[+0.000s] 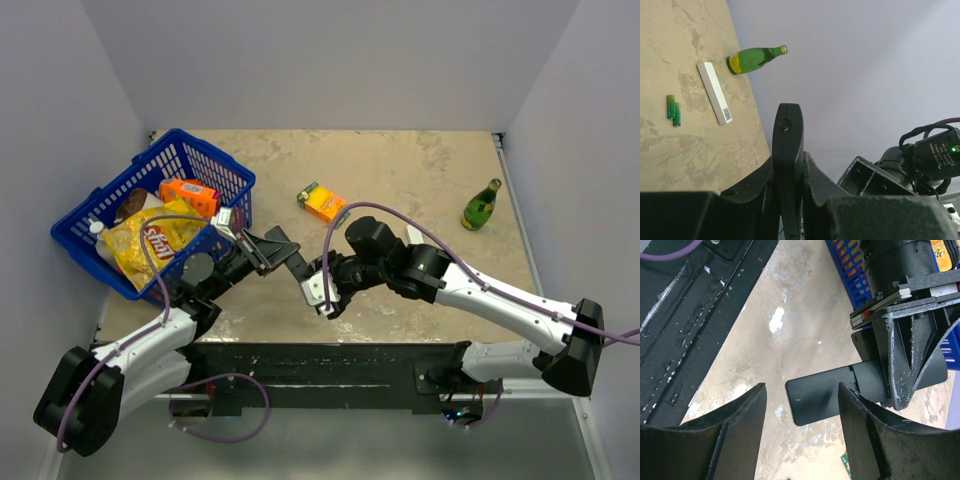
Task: Load the batteries into the remote control
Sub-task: Load the battery cover into the remote control.
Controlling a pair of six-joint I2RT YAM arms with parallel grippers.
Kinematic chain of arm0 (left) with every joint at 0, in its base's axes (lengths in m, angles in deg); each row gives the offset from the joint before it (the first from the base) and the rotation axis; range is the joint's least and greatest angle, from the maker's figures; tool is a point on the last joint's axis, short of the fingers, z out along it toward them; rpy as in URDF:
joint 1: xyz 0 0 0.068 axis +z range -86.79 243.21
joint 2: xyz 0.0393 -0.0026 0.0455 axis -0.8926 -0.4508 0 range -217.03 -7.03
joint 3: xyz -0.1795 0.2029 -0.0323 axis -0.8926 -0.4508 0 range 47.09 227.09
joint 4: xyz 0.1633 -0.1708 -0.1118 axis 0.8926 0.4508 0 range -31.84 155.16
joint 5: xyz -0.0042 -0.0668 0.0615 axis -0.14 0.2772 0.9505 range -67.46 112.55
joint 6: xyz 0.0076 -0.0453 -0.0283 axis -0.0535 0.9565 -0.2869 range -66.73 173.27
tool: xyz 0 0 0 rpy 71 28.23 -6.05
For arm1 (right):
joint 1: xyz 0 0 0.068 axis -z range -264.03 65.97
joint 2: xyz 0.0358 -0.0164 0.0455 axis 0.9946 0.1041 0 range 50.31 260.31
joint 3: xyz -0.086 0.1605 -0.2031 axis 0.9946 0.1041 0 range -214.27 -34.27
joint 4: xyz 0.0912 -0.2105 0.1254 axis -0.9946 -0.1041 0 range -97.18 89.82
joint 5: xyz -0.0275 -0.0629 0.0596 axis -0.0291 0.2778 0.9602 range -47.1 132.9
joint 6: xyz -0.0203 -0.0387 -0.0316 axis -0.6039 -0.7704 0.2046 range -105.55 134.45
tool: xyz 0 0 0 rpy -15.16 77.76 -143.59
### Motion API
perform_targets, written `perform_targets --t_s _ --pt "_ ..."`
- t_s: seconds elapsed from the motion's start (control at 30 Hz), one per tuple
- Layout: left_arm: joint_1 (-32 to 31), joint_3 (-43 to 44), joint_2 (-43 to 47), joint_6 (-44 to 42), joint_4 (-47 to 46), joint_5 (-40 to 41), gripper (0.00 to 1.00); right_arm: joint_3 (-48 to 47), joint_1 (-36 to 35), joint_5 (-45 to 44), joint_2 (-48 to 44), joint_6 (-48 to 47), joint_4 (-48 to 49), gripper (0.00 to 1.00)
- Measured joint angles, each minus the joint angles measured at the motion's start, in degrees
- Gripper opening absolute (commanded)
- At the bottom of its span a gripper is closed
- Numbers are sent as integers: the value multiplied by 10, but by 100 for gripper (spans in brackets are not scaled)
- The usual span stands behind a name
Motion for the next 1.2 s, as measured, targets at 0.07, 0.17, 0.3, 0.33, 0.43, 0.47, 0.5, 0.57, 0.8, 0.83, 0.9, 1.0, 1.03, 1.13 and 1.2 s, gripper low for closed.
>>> perform_targets --t_s 0.07,0.17,0.3,0.33,0.43,0.47,0.5,0.57,0.8,0.83,0.9,1.0,1.03,1.13,1.2 --pt "0 0 0 0 0 -2 0 0 0 0 3 -3 -1 61" --pt "0 0 0 0 0 -3 0 0 0 0 9 -5 -1 61" --pt "0 0 0 0 0 -3 0 0 0 0 17 -8 0 61" --pt "0 0 0 0 0 -3 0 0 0 0 19 -10 1 61" --pt "0 0 0 0 0 -3 0 0 0 0 19 -12 2 61" --pt "0 0 0 0 0 -3 0 0 0 0 19 -12 3 60" --pt "0 0 0 0 0 -3 0 0 0 -1 19 -12 4 60" --pt "0 0 0 1 0 -4 0 0 0 -6 19 -13 6 58" --pt "0 0 0 6 -8 -15 0 0 0 -10 19 -15 18 55" --pt "0 0 0 7 -10 -16 0 0 0 -10 19 -15 21 54" --pt "0 0 0 8 -13 -18 0 0 0 -10 19 -15 24 52" --pt "0 0 2 12 -12 -18 0 0 0 -9 19 -15 26 50" --pt "1 0 3 12 -12 -18 0 0 0 -9 19 -15 27 50" --pt "1 0 7 13 -10 -17 0 0 0 -7 19 -16 29 50" --pt "2 0 10 15 -9 -16 0 0 0 -5 19 -16 30 50"
